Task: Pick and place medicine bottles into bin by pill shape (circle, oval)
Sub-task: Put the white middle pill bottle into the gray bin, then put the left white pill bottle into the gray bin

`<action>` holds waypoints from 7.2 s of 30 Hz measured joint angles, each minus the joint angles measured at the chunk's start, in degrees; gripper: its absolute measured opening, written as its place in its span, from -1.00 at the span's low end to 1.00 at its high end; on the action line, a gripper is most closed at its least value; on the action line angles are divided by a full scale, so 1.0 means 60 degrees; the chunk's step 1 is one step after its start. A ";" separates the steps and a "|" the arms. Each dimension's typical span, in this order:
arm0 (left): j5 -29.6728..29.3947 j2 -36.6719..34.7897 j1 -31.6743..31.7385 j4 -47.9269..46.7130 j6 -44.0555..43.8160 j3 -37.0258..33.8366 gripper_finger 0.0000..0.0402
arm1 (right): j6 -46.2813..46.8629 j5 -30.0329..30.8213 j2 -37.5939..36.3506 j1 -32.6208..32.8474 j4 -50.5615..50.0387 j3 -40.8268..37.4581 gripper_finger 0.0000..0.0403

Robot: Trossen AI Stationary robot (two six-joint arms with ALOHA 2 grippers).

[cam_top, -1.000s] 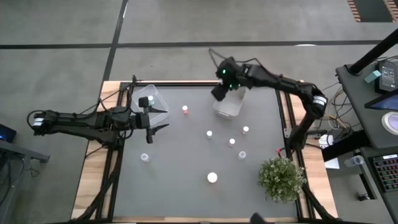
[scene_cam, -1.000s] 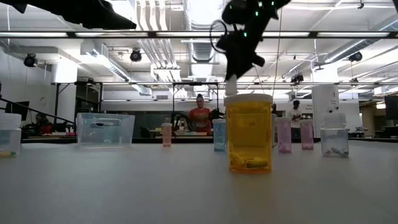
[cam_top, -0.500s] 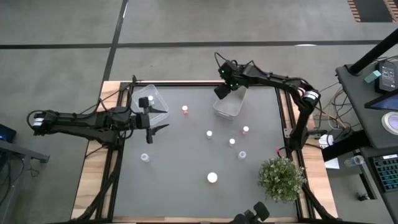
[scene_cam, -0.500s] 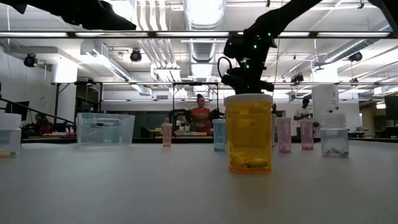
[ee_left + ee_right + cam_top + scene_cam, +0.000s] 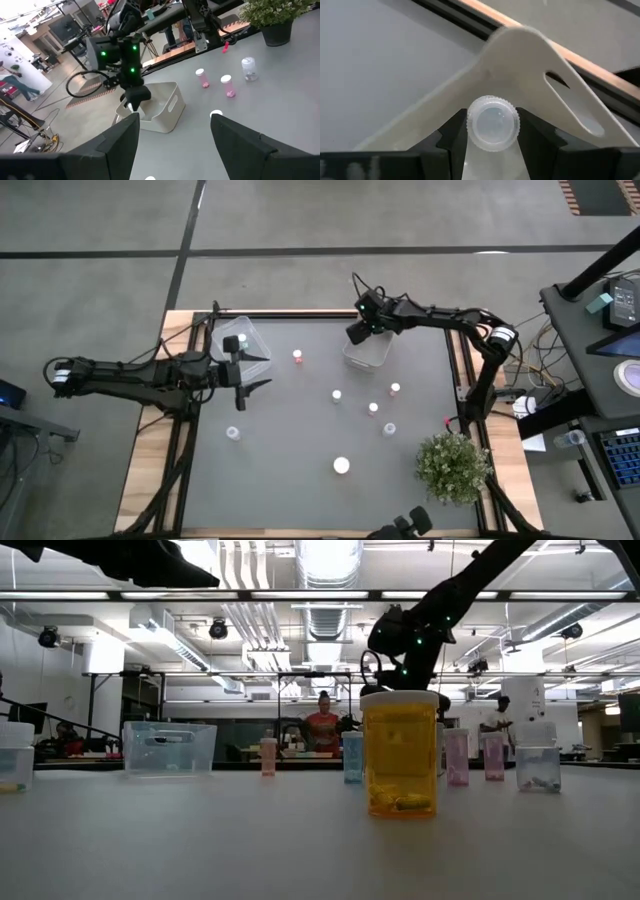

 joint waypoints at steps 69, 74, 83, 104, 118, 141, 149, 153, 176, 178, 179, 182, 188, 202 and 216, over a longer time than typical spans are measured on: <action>0.0224 0.2788 0.0000 0.1062 -0.4828 0.0237 0.15 | -0.4527 -0.0489 -0.6537 0.6645 0.9944 -0.6948 -0.03; 0.0455 0.3111 -0.0004 0.0942 -0.5867 0.0441 0.15 | -0.5025 -0.0505 -0.7685 0.6645 0.9941 -0.7345 -0.03; 0.2420 0.4579 -0.0005 -0.5058 -0.8356 0.2695 0.15 | -0.5259 -0.0518 -0.8380 0.6645 0.9938 -0.7647 -0.03; 0.1501 0.5245 -0.3904 -1.1155 -0.9949 0.3892 0.15 | -0.5288 -0.0485 -0.8384 0.6645 0.9811 -0.7654 -0.03; 0.1820 0.5224 -0.4626 -0.9843 -1.0251 0.2529 0.15 | -0.5215 -0.0485 -0.8382 0.6648 0.9762 -0.7654 -0.03; 0.1861 0.5486 -0.4626 -0.8609 -1.0244 0.1314 -0.34 | -0.5215 -0.0483 -0.8381 0.6645 0.9618 -0.7654 -0.03; 0.1844 0.5486 -0.4605 -0.8224 -1.0167 0.1610 -0.43 | -0.5215 -0.0478 -0.8381 0.6645 0.9589 -0.7654 -0.03; 0.1794 0.5486 -0.4411 -0.7470 -1.0165 0.1665 -0.37 | -0.5215 -0.0478 -0.8381 0.6645 0.9585 -0.7654 -0.03; 0.2757 1.0238 -0.0265 -0.6774 -0.5442 0.6268 -0.43 | -0.5321 -0.0386 -0.8377 0.6642 0.9582 -0.7650 -0.03; 0.2558 1.0679 -0.0160 -0.7312 -0.5278 0.6726 -0.43 | -0.5319 -0.0388 -0.8377 0.6643 0.9578 -0.7650 -0.03; 0.2423 1.0823 -0.0148 -0.7500 -0.5207 0.6861 -0.43 | -0.5307 -0.0386 -0.8377 0.6642 0.9578 -0.7650 -0.03; 0.2035 1.1073 -0.0160 -0.7531 -0.4979 0.7047 -0.43 | -0.5299 -0.0386 -0.8377 0.6642 0.9567 -0.7650 -0.03; 0.1617 1.1129 -0.0157 -0.7344 -0.4893 0.7044 -0.30 | -0.5299 -0.0388 -0.8377 0.6642 0.9501 -0.7650 -0.03; 0.0901 1.0253 -0.0322 -0.7712 -0.4411 0.7023 0.11 | -0.4834 0.1087 -0.8165 0.6630 0.8137 -0.7265 -0.03; 0.0528 0.5555 -0.0940 -0.3085 -0.2869 0.3813 0.11 | -0.4640 0.0480 -0.4200 0.6666 0.7831 -0.5138 -0.03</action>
